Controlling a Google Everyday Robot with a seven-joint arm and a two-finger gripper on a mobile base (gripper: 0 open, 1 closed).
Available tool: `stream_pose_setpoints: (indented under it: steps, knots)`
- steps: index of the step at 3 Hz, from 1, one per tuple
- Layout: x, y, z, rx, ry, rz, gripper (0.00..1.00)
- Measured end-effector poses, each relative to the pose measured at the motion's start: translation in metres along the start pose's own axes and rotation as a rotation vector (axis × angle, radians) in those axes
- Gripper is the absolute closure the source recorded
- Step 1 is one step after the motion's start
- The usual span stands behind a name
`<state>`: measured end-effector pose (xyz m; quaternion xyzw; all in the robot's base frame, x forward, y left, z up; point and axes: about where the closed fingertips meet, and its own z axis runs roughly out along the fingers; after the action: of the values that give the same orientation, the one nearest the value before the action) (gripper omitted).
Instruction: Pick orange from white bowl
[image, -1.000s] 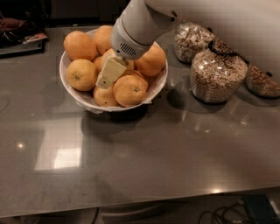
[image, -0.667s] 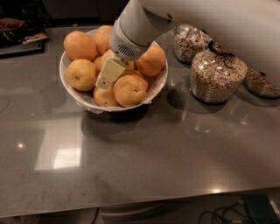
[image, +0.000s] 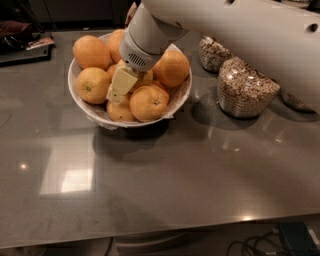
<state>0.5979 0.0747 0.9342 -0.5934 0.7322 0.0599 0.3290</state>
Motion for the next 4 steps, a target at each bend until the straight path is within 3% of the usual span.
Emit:
stream_pose_setpoints:
  steps: [1, 3, 4]
  knots:
    - [0.004, -0.008, 0.006, 0.017, 0.025, 0.01, 0.16]
    - [0.017, -0.015, 0.001, 0.037, 0.048, 0.028, 0.58]
    - [0.015, -0.016, -0.002, 0.037, 0.048, 0.028, 0.87]
